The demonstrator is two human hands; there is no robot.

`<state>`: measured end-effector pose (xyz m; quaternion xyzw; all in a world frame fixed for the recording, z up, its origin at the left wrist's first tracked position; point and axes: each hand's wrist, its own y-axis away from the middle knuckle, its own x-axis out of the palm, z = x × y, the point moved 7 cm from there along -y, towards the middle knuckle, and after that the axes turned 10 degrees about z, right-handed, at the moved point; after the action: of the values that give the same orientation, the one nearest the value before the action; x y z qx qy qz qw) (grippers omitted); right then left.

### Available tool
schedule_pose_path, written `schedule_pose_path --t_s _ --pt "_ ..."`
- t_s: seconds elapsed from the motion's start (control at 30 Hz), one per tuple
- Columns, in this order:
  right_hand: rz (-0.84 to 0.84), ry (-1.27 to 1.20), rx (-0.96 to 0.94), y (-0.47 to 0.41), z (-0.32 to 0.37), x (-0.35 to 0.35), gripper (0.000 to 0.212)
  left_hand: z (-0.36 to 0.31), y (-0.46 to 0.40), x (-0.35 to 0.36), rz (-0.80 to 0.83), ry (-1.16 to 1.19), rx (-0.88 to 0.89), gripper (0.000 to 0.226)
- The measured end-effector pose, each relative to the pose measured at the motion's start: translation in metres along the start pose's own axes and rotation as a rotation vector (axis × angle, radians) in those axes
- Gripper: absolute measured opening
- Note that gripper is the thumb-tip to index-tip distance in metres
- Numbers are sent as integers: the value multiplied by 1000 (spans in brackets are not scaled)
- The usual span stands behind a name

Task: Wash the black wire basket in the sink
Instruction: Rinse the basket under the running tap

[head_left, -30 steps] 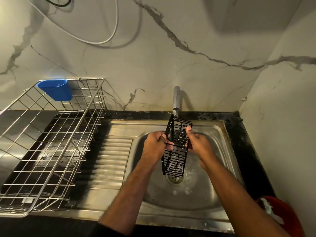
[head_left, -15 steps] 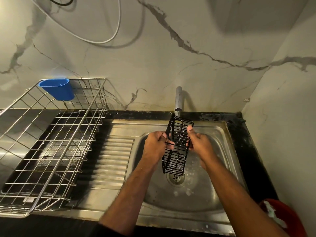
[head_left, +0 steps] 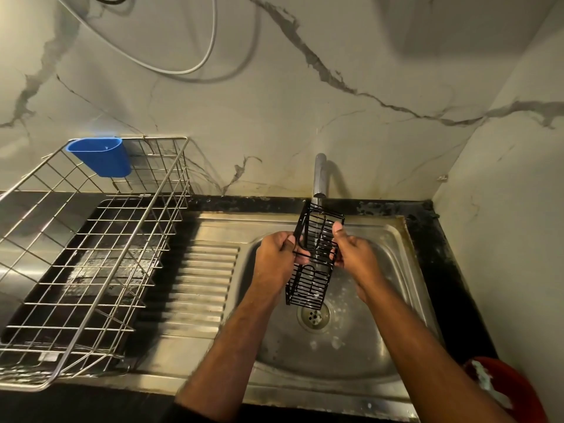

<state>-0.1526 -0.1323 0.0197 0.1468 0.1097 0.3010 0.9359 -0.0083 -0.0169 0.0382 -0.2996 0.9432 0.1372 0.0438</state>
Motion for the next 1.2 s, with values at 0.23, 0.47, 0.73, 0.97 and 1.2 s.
schedule_pose_path --t_s 0.23,0.47,0.73,0.97,1.2 --pt "14 -32 -29 7 7 0 39 -1 1 -1 -1 -3 4 26" --pt "8 -33 -13 7 8 -1 46 -7 7 0 -10 9 9 26" --pt "13 -51 -12 6 4 -1 46 -6 7 0 -4 13 9 25" --pt "15 -59 -22 2 2 0 46 -9 7 -1 -4 11 10 26" --pt "11 -47 -33 0 3 -1 47 -11 7 -1 -10 4 -3 27"
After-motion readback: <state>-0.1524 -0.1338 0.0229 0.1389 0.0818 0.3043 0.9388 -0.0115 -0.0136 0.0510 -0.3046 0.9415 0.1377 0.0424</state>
